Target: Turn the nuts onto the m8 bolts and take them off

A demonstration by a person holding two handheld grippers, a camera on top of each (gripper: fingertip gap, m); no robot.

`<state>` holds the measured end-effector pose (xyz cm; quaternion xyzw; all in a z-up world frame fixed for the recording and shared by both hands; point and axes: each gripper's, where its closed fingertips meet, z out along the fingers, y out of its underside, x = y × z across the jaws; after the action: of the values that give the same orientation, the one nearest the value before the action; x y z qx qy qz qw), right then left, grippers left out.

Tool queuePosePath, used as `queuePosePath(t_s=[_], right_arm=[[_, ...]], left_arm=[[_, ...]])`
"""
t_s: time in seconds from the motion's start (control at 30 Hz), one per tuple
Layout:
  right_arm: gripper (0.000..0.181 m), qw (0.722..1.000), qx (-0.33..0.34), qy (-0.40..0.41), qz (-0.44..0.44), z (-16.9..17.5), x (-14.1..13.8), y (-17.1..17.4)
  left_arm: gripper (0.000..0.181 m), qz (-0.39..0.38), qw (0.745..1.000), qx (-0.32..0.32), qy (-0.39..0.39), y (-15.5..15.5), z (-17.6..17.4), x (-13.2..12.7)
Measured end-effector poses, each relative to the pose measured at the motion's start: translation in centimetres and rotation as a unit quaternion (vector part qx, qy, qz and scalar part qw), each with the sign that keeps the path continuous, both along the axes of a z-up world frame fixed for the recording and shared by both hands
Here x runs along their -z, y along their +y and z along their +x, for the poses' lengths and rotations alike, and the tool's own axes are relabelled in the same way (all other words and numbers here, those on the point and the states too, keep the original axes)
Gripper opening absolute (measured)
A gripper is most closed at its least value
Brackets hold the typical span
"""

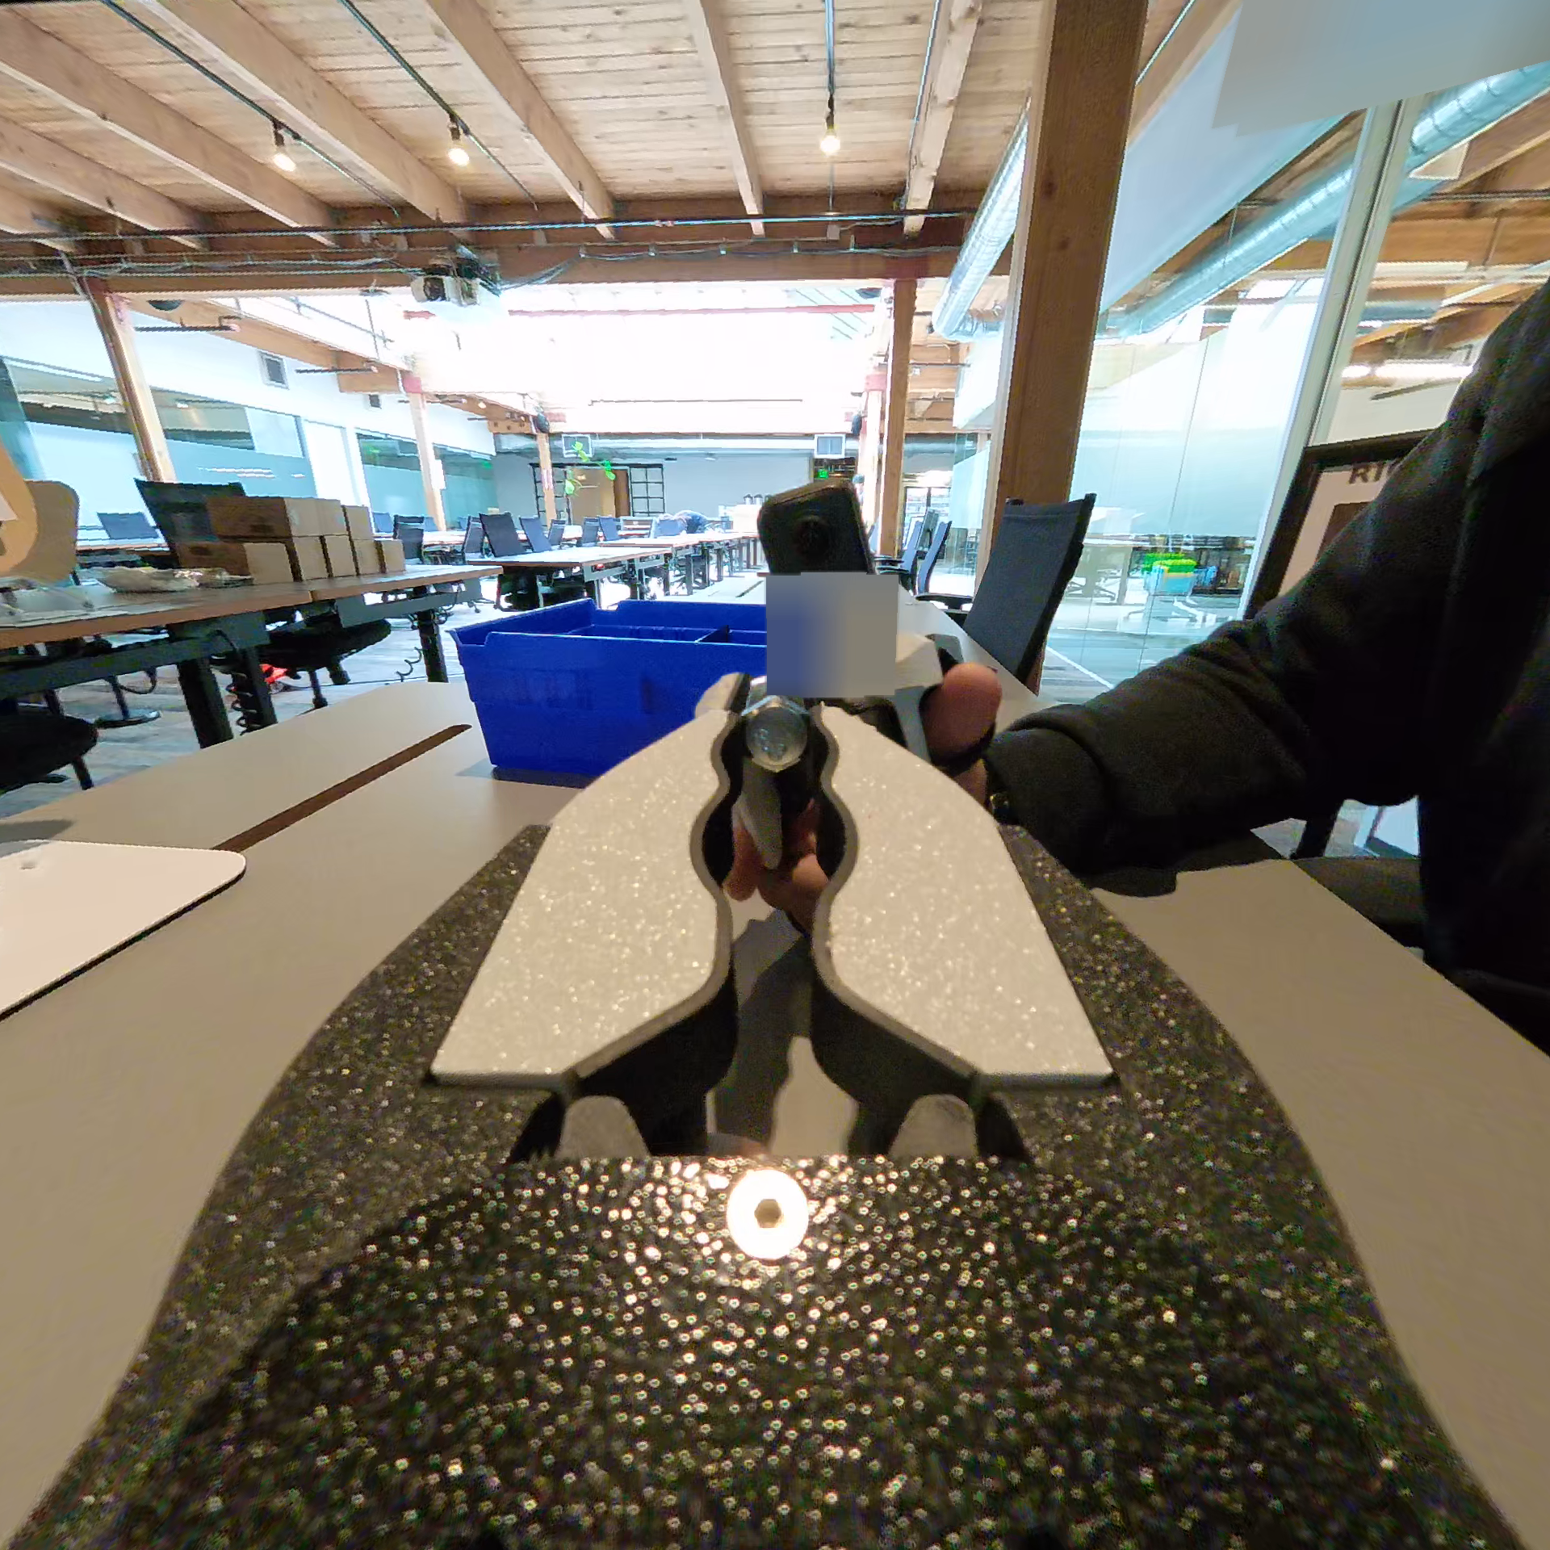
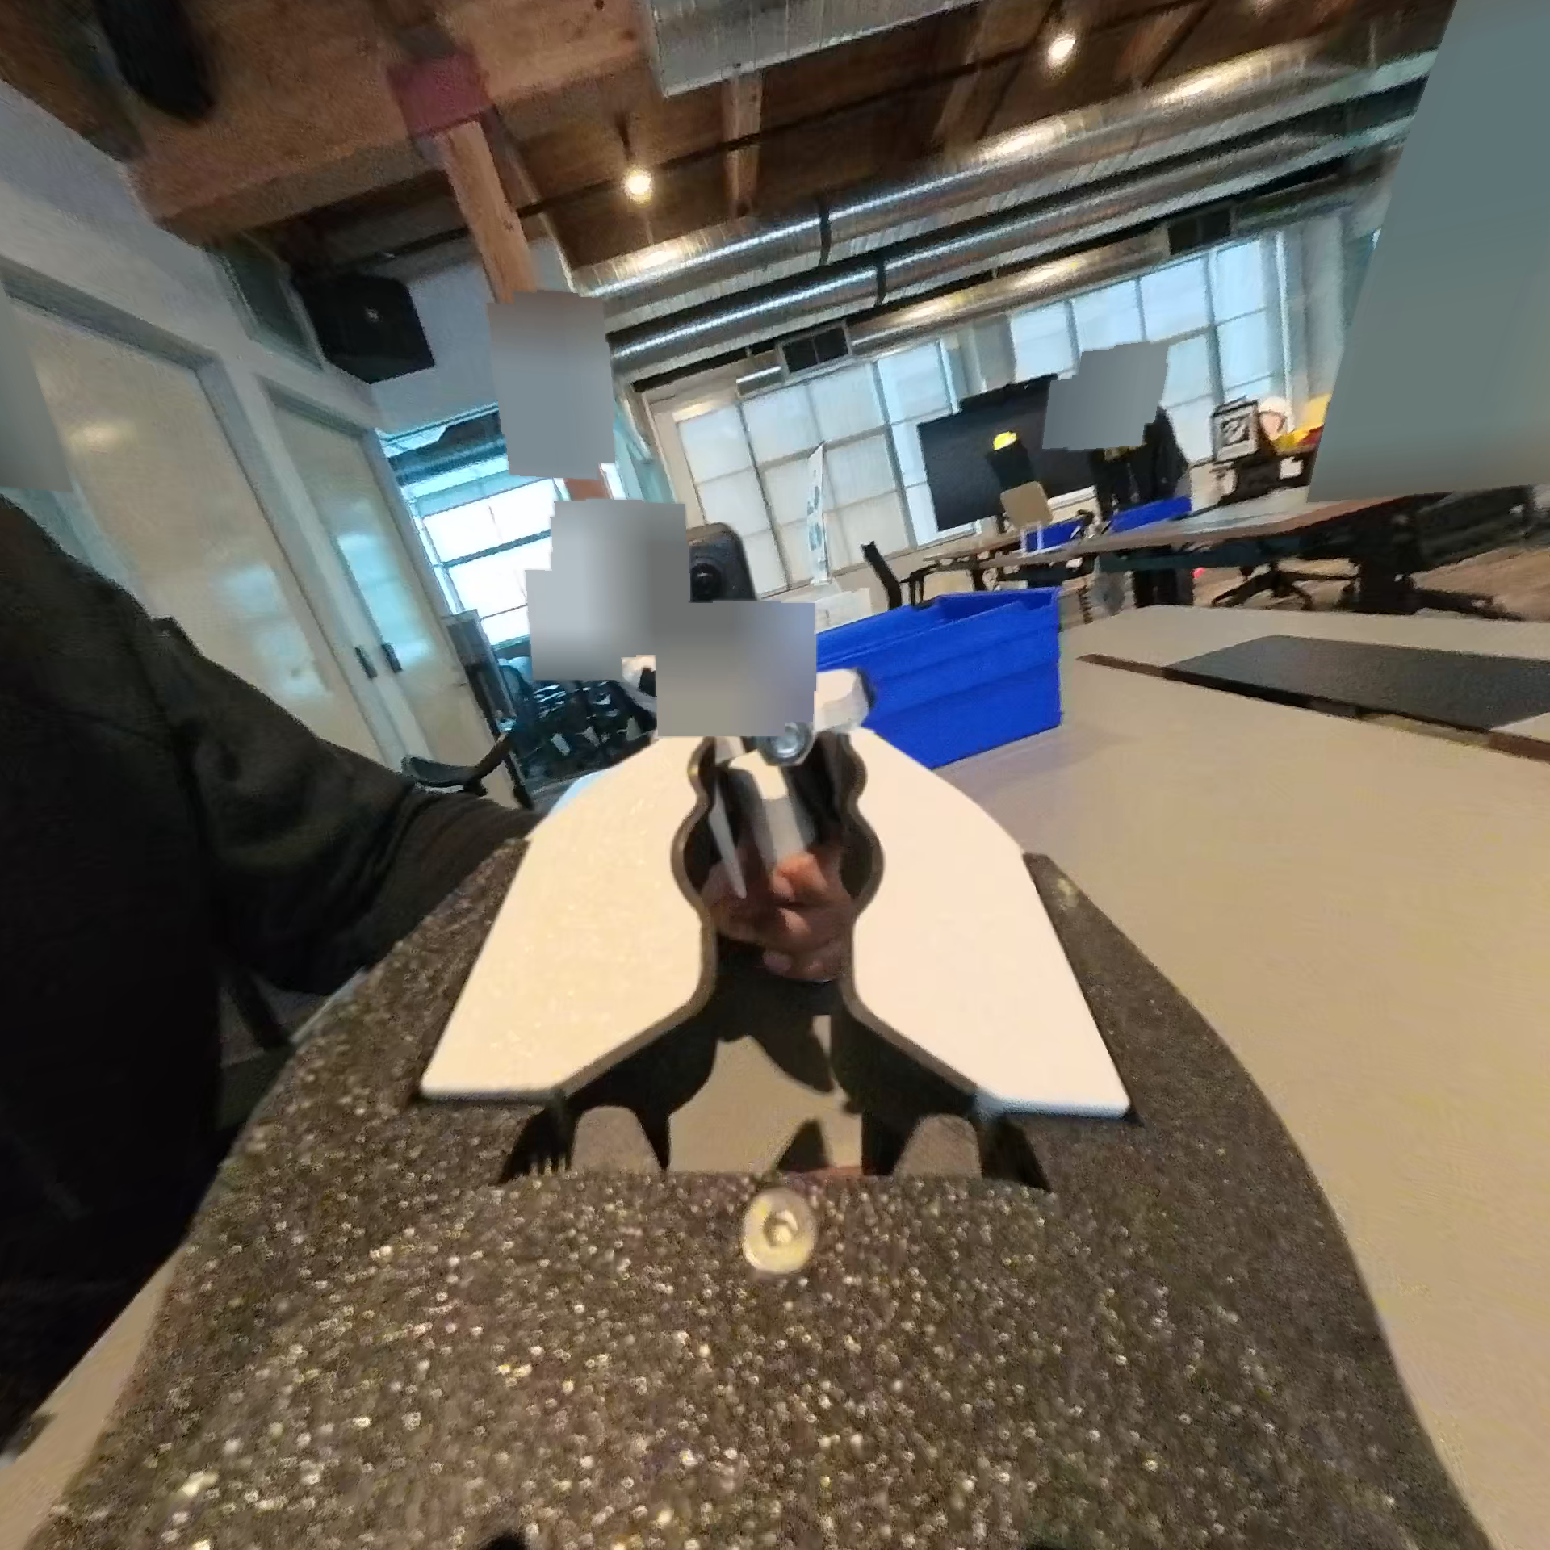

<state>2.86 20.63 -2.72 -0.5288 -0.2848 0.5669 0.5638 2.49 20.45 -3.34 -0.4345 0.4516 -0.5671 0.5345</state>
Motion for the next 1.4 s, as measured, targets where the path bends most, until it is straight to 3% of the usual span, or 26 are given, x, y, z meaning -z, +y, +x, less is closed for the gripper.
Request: queuePosePath(t_s=[0.2,0.47,0.6,0.7,0.77,0.8,0.9,1.03,1.4], right_arm=[[0.026,0.998,-0.051,-0.010,-0.038,-0.5,0.5,-0.6],[0.015,0.997,-0.054,-0.023,-0.040,-0.1,0.7,-0.7],[0.015,0.992,0.016,-0.089,0.086,0.2,1.2,-0.8],[0.015,0.943,0.102,-0.170,0.267,0.3,1.8,-0.9],[0.016,0.909,0.139,-0.209,0.332,0.5,2.2,-0.7],[0.016,0.912,0.138,-0.207,0.326,0.5,2.2,-0.7],[0.029,0.954,0.093,-0.165,0.232,0.5,1.9,-0.8],[0.030,0.989,0.032,-0.105,0.102,0.7,1.4,-0.5],[0.020,0.995,-0.032,-0.095,0.016,0.4,1.9,-0.8]], left_arm=[[0.014,0.024,1.000,0.004,0.016,-0.6,0.4,0.4],[0.014,0.028,0.999,0.013,0.035,-0.9,0.8,0.8],[0.014,-0.087,0.991,0.077,0.067,-1.1,1.1,1.3],[0.014,-0.230,0.959,0.146,0.083,-1.3,1.3,1.8],[0.014,-0.238,0.957,0.139,0.089,-1.0,1.4,2.0],[0.014,-0.229,0.960,0.133,0.087,-1.0,1.4,1.9],[0.014,-0.171,0.979,0.094,0.057,-0.6,1.2,1.2],[0.014,-0.078,0.996,0.034,0.032,0.1,0.6,0.5],[0.014,0.035,0.997,0.008,0.073,-1.0,1.1,1.6]])
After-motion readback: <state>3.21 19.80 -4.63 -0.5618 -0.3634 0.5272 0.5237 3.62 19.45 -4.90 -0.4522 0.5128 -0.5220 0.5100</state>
